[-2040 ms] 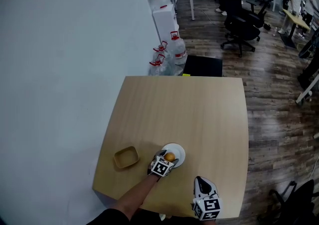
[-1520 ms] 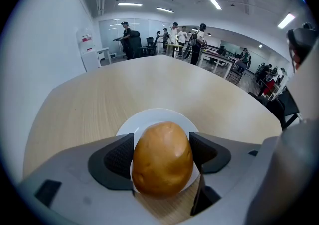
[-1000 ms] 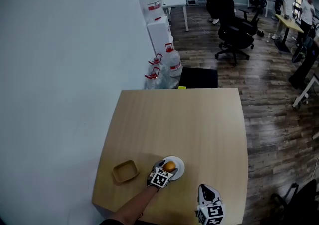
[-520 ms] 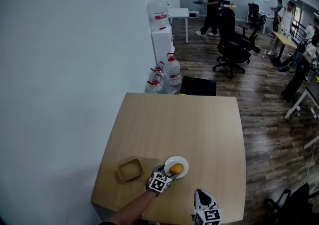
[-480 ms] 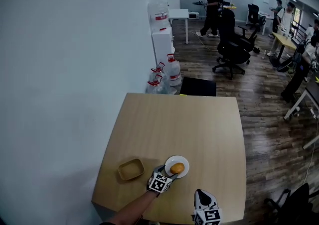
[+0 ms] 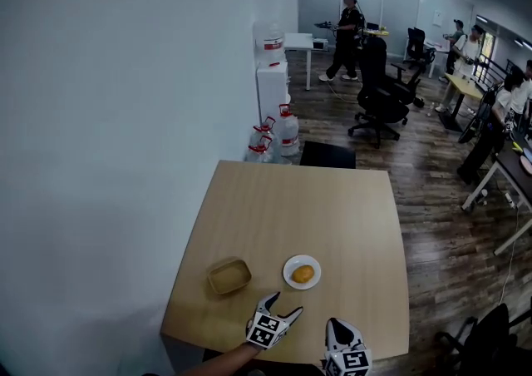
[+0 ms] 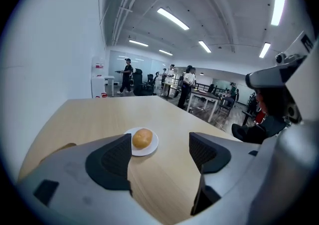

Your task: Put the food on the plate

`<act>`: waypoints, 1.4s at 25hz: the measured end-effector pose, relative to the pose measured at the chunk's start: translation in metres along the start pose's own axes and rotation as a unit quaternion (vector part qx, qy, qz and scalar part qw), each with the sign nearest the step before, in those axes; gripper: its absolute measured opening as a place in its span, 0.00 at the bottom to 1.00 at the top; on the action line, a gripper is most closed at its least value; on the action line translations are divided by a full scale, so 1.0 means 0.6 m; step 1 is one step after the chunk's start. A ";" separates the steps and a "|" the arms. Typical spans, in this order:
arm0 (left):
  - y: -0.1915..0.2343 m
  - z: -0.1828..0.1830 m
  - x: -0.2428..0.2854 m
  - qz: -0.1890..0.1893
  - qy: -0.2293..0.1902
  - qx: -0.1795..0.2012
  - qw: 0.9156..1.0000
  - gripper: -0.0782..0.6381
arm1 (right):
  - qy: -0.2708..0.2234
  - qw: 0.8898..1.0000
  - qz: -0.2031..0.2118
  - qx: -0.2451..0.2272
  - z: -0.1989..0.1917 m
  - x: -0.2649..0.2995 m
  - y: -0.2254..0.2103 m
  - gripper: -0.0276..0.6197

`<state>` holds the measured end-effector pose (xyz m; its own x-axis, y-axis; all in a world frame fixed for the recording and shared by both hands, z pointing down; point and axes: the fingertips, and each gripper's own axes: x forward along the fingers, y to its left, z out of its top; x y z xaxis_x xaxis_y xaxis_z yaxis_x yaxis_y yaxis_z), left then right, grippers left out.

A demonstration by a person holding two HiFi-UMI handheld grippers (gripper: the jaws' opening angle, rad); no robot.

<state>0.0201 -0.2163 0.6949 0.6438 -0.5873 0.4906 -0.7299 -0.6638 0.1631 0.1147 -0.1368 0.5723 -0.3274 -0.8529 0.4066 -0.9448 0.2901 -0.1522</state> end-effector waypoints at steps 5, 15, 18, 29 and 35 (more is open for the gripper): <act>-0.037 0.046 -0.107 0.023 -0.068 -0.012 0.997 0.58 | -0.017 1.000 -0.018 -0.016 0.013 -0.038 0.015 0.14; -0.068 0.088 -0.315 0.057 -0.167 -0.036 0.984 0.21 | -0.048 0.998 -0.021 -0.039 0.030 -0.104 0.113 0.14; -0.071 0.085 -0.361 0.067 -0.174 -0.043 0.982 0.14 | -0.069 0.996 -0.015 -0.052 0.046 -0.125 0.148 0.14; -0.055 0.095 -0.420 0.081 -0.193 -0.046 0.977 0.13 | -0.111 0.990 -0.028 -0.089 0.072 -0.144 0.217 0.14; -0.061 0.105 -0.427 0.079 -0.200 -0.044 0.976 0.13 | -0.113 0.989 -0.033 -0.088 0.073 -0.151 0.225 0.14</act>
<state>-0.1035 -0.0711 0.5093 0.5479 -0.8237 0.1459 -0.8323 -0.5194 0.1935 0.0172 -0.0392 0.4754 -0.2734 -0.9420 0.1948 -0.9577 0.2854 0.0359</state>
